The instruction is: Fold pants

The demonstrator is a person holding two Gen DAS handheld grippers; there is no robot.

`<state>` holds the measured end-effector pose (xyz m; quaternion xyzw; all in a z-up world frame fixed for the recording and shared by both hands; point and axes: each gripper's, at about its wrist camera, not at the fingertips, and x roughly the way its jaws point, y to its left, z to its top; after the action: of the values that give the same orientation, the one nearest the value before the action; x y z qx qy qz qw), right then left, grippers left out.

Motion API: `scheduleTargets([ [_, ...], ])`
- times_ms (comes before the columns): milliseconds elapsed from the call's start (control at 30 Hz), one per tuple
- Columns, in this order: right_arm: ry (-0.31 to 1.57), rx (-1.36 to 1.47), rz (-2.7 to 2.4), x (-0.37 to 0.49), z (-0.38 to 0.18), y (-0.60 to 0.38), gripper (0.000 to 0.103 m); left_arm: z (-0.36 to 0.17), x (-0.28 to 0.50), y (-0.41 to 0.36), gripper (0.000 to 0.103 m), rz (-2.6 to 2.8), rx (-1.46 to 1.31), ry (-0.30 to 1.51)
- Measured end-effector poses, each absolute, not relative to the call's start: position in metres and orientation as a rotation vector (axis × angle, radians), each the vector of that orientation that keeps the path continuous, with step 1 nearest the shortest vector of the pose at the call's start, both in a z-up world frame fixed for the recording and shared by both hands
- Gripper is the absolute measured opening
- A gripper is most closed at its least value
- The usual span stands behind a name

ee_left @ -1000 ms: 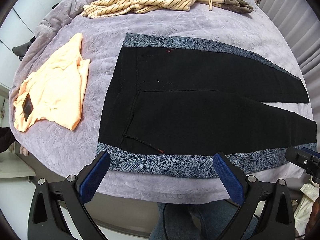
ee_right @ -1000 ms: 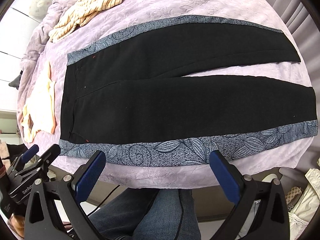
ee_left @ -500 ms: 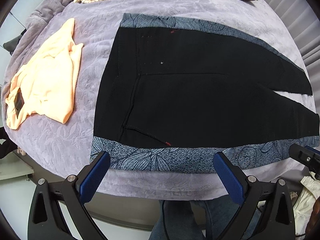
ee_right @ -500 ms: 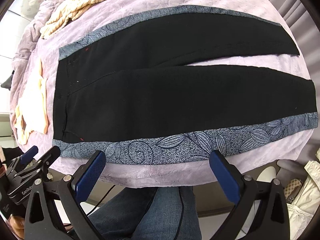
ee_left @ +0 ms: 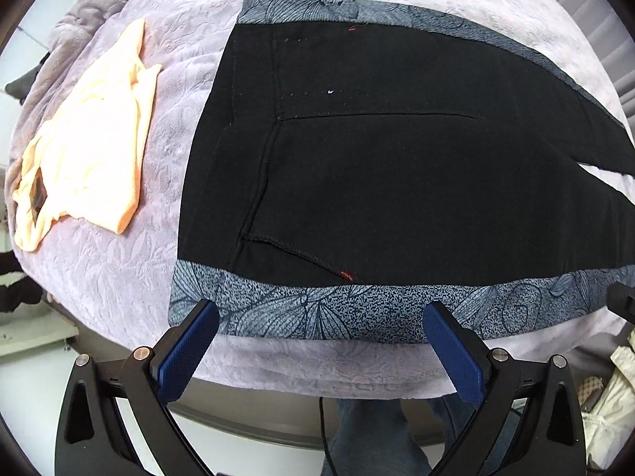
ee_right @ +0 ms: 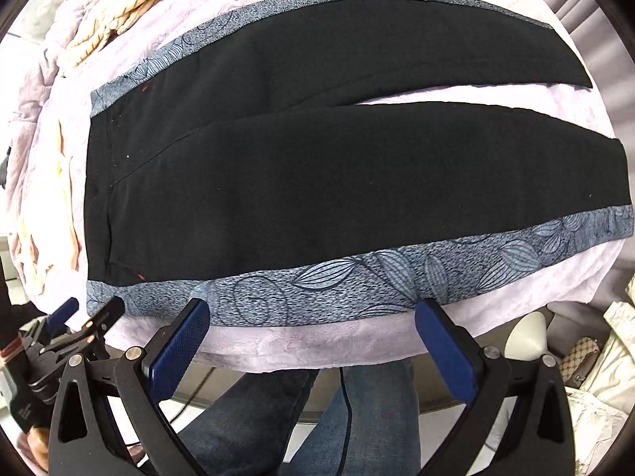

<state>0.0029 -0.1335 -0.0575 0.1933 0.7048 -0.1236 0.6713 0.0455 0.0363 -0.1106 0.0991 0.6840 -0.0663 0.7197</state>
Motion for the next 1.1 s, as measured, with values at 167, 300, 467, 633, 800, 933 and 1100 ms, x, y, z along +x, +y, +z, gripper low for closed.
scheduleTargets([
  [167,1.592,0.396,-0.275,-0.001,-0.052,-0.143,0.103,-0.119,0.038,0.027,0.103,-0.140,0.204,1.539],
  [300,1.606,0.406,-0.296,-0.007,-0.058,-0.152,0.103,-0.127,0.036,0.022,0.103,-0.133,0.219,1.552],
  [467,1.623,0.427,-0.297,-0.012,-0.071,-0.155,0.103,-0.145,0.028,0.020,0.103,-0.136,0.243,1.563],
  [633,1.633,0.458,-0.282,-0.011,-0.086,-0.149,0.103,-0.156,0.030,0.022,0.103,-0.123,0.248,1.569],
  [800,1.642,0.475,-0.278,-0.014,-0.097,-0.148,0.103,-0.166,0.030,0.029,0.103,-0.105,0.272,1.571],
  [933,1.637,0.499,-0.261,-0.018,-0.100,-0.149,0.103,-0.170,0.031,0.039,0.103,-0.102,0.263,1.573],
  [1100,1.621,0.551,-0.246,-0.021,-0.101,-0.153,0.103,-0.175,0.033,0.050,0.103,-0.086,0.268,1.575],
])
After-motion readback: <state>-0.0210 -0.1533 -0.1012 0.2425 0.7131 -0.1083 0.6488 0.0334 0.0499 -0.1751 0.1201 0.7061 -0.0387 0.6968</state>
